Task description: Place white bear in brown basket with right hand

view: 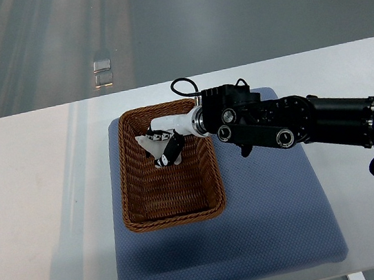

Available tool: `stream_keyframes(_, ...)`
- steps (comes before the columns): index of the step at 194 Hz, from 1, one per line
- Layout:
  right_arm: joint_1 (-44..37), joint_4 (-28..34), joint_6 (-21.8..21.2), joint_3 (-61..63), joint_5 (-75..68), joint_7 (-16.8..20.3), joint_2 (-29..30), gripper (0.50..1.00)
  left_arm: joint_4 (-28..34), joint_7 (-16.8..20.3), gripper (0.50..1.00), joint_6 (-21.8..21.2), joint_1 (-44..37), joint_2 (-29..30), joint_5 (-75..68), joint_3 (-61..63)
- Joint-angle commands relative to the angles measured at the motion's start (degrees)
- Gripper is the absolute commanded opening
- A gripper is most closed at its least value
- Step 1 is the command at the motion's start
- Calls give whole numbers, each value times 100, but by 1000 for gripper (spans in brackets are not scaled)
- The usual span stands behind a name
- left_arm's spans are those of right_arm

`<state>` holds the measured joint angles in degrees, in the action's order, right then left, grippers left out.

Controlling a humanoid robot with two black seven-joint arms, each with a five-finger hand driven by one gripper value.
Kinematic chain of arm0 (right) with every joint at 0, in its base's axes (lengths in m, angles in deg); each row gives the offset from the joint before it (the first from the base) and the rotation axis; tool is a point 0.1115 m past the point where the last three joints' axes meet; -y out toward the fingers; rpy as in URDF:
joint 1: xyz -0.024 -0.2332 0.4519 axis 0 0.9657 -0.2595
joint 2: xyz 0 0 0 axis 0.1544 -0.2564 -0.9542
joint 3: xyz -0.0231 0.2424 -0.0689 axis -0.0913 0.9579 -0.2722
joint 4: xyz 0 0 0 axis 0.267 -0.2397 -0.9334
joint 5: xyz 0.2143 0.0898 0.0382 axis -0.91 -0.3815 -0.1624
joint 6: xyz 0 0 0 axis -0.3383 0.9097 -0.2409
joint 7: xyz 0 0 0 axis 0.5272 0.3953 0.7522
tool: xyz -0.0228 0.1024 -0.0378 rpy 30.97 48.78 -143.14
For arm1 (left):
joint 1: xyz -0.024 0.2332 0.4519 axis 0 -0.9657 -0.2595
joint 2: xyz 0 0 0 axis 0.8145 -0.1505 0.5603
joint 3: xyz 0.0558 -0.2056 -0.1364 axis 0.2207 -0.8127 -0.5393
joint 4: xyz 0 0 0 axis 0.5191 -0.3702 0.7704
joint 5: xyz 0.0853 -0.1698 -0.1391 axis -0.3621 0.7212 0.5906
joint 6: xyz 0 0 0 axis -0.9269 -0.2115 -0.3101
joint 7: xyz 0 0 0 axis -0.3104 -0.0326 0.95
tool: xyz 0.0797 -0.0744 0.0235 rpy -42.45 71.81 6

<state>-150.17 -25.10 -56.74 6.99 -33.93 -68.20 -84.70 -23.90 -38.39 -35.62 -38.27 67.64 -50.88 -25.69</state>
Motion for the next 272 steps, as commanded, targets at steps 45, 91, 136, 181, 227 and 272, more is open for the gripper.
stream_keyframes(45,190,-68,97,-9,32,-41,0,682,0,0,1000,0,0,0,0,7)
stream_keyframes(91,164,-68,97,17,23,-41,0,750,0,0,1000,0,0,0,0,7)
stream_keyframes(136,129,-68,97,79,14,-41,0,858,0,0,1000,0,0,0,0,-2)
stream_keyframes(181,85,-68,97,307,-4,-41,0,891,0,0,1000,0,0,0,0,-2)
stream_keyframes(227,-3,-59,88,1573,-109,-182,-26,893,0,0,1000,0,0,0,0,-2)
stream_keyframes(272,963,-112,624,3848,-109,-586,-237,895,-17,0,1000,0,0,0,0,7)
